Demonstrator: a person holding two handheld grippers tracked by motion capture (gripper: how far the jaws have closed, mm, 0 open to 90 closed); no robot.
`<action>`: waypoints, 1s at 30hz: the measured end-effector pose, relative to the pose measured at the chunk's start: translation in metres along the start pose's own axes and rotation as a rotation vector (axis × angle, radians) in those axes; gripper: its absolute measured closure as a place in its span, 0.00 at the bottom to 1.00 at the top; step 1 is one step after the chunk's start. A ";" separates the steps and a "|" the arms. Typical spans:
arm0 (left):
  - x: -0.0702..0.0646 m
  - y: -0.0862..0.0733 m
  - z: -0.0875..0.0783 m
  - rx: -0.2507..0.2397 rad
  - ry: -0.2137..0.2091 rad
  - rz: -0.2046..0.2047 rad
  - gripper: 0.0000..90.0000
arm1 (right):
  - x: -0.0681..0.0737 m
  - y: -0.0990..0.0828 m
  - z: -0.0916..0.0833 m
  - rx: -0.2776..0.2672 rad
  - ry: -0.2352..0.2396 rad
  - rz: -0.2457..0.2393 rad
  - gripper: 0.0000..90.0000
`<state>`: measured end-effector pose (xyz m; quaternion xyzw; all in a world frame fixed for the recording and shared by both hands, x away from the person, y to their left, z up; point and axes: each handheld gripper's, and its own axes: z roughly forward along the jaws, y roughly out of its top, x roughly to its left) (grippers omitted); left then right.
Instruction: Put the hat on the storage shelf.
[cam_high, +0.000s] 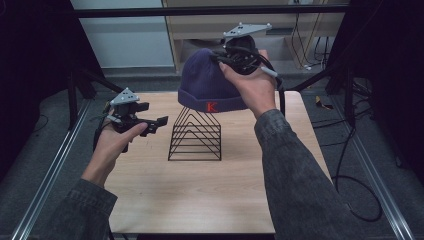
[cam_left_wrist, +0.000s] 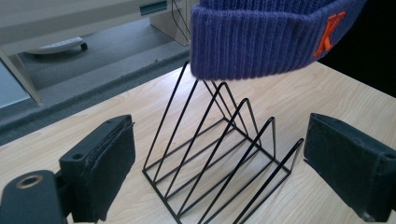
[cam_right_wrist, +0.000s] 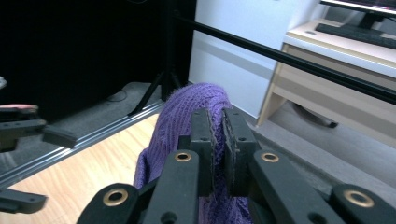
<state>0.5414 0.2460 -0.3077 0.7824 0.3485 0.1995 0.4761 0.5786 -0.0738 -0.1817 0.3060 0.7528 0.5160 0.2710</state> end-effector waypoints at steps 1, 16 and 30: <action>0.000 0.000 0.000 0.000 0.000 0.000 0.09 | 0.002 0.001 0.002 0.002 0.009 -0.008 0.94; 0.007 0.007 0.010 -0.018 -0.021 -0.003 0.06 | 0.029 0.012 0.010 -0.008 0.081 -0.027 0.93; 0.004 0.008 0.025 0.026 -0.018 0.052 0.54 | 0.043 0.007 0.019 -0.002 0.125 -0.037 0.93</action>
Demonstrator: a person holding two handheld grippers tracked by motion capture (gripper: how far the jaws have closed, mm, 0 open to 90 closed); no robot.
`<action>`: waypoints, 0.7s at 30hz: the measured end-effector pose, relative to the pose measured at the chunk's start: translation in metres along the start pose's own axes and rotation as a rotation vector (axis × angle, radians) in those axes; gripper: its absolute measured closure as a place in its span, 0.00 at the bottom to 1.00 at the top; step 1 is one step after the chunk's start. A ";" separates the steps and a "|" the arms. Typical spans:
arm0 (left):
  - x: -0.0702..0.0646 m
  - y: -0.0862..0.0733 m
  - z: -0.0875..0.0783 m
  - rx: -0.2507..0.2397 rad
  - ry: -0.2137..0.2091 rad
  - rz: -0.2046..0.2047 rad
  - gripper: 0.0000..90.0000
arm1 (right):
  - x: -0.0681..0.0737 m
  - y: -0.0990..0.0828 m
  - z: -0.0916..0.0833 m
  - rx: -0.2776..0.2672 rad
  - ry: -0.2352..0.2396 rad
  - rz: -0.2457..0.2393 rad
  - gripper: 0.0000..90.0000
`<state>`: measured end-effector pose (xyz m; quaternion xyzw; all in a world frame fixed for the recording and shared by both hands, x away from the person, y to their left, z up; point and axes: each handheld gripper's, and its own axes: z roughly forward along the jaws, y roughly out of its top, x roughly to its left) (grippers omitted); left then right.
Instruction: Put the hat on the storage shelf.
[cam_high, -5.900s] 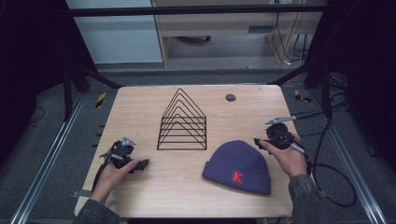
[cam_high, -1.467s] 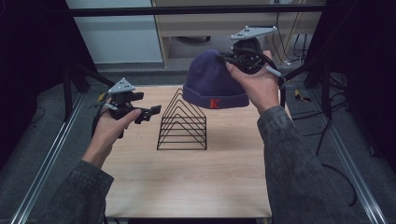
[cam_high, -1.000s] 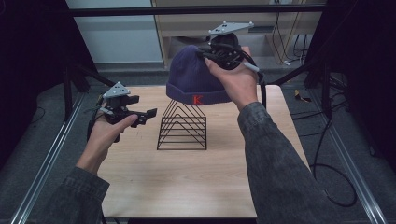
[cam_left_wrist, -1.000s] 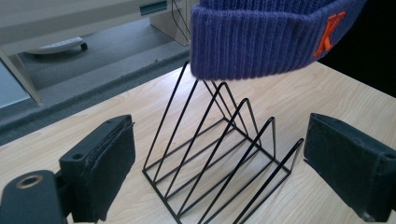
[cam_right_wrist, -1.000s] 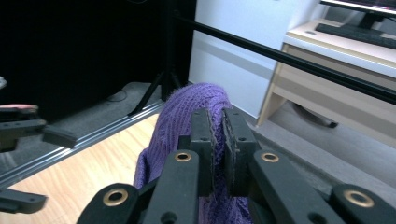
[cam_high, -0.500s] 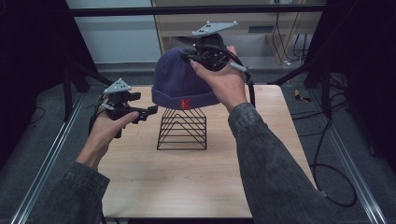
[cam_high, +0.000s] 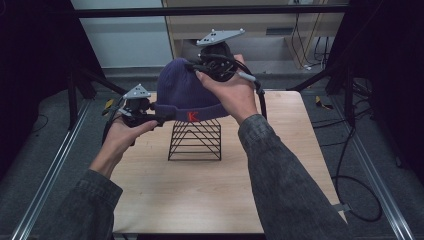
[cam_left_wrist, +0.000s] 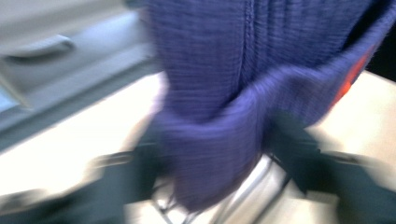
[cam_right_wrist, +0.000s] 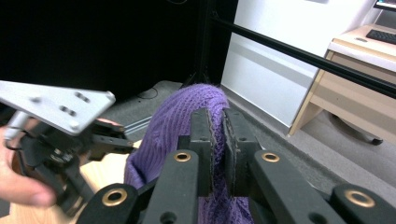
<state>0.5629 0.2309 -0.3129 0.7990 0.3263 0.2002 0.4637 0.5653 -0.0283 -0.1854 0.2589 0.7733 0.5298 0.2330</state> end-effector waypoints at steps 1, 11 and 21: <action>0.000 0.000 0.000 0.000 0.000 0.000 0.63 | 0.000 0.000 0.000 0.000 0.000 0.000 0.93; -0.010 0.002 -0.013 -0.004 -0.008 0.005 0.75 | -0.015 -0.013 -0.005 0.034 -0.050 0.031 0.93; -0.007 0.001 -0.010 0.032 0.014 0.009 0.74 | -0.022 -0.023 0.003 0.079 -0.066 0.047 0.92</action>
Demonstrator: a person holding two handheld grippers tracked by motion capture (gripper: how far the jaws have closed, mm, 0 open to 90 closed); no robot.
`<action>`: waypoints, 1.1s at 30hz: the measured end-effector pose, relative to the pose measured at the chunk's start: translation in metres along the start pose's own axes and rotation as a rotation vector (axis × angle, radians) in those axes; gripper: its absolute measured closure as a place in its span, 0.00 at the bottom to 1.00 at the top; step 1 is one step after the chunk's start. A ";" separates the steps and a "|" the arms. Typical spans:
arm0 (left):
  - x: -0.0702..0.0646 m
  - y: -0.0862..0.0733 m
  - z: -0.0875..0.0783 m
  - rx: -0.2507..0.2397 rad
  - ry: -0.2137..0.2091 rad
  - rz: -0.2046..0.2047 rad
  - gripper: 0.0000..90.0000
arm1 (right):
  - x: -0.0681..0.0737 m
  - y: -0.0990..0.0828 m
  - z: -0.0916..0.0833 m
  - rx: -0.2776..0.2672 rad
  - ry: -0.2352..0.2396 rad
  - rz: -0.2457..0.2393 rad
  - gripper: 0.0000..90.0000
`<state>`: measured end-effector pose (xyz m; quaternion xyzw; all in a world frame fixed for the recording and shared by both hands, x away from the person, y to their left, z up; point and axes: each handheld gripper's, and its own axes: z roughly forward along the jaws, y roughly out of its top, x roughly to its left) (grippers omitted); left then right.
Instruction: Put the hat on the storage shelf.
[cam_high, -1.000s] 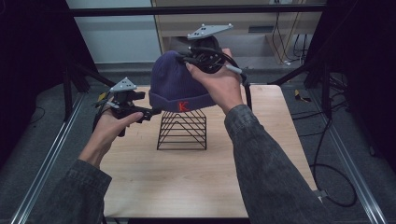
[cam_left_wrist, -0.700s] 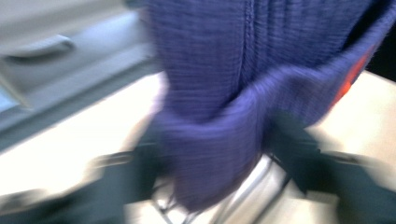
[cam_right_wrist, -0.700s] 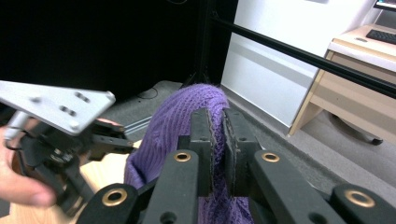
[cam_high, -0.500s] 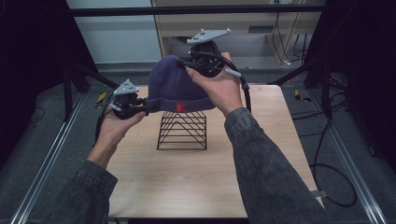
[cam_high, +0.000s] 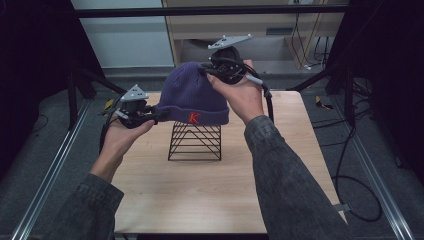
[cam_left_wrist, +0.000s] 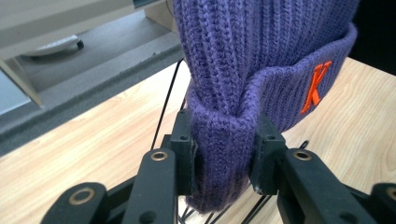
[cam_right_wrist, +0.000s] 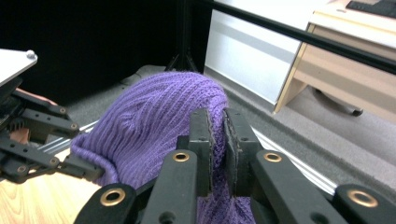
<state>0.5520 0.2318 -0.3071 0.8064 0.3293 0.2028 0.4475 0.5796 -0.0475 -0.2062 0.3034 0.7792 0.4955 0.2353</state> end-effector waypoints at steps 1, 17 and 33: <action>0.000 -0.001 0.000 0.003 0.001 -0.005 0.74 | 0.000 -0.002 0.002 0.004 0.000 -0.004 0.92; 0.005 -0.019 0.011 0.038 -0.002 -0.017 0.75 | 0.005 -0.017 0.018 0.060 0.021 -0.011 0.92; 0.005 -0.031 0.016 0.042 -0.004 -0.032 0.75 | 0.009 -0.023 0.019 0.091 0.040 -0.026 0.91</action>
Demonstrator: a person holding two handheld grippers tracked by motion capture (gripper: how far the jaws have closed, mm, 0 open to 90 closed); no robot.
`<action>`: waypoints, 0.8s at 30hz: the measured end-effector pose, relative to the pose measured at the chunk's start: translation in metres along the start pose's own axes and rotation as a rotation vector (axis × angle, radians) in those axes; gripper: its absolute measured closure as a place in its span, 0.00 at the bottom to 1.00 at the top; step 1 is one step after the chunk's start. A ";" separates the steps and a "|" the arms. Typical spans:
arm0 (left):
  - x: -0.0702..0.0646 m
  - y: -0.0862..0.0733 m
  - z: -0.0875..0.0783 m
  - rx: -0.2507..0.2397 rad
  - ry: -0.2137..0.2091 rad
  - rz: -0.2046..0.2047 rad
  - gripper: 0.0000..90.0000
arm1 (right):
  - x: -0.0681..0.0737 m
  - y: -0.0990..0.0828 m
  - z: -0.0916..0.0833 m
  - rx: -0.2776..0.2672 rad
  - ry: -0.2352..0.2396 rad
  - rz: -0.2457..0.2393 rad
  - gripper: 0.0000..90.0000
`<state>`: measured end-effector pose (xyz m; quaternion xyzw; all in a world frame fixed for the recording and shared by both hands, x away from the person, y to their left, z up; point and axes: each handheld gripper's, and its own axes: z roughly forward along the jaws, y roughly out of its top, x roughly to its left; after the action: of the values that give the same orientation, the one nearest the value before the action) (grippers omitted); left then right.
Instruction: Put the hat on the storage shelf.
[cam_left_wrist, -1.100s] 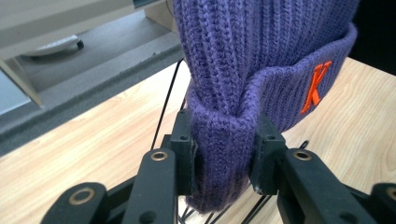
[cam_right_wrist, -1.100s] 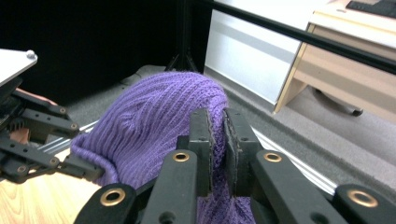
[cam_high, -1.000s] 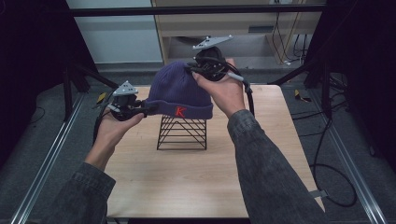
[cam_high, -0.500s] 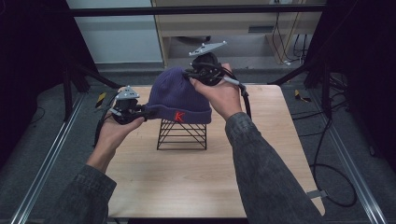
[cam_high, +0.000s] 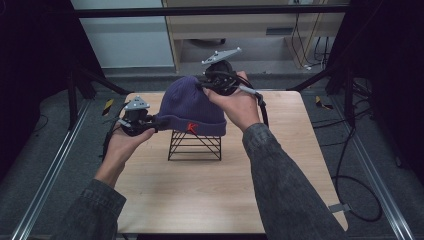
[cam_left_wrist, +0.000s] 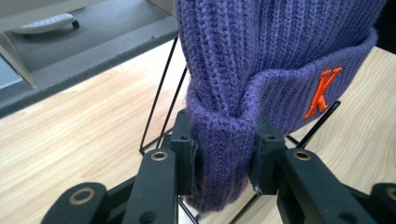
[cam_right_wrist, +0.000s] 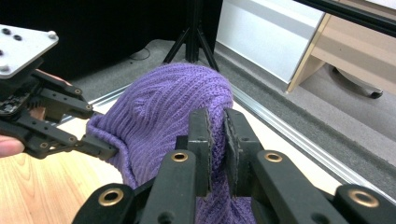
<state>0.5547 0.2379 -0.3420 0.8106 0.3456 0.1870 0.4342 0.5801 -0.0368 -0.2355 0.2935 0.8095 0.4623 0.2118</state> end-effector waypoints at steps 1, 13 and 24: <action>0.000 -0.001 0.001 -0.001 -0.002 -0.004 0.75 | 0.001 0.000 0.000 0.003 0.003 0.001 0.91; 0.000 -0.011 0.006 0.013 -0.009 -0.009 0.75 | 0.006 -0.006 0.005 0.030 0.021 -0.010 0.91; -0.001 -0.022 0.013 0.038 -0.017 -0.013 0.74 | 0.008 -0.016 0.010 0.071 0.036 -0.010 0.91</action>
<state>0.5533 0.2383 -0.3673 0.8179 0.3506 0.1707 0.4230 0.5760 -0.0318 -0.2551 0.2885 0.8304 0.4374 0.1891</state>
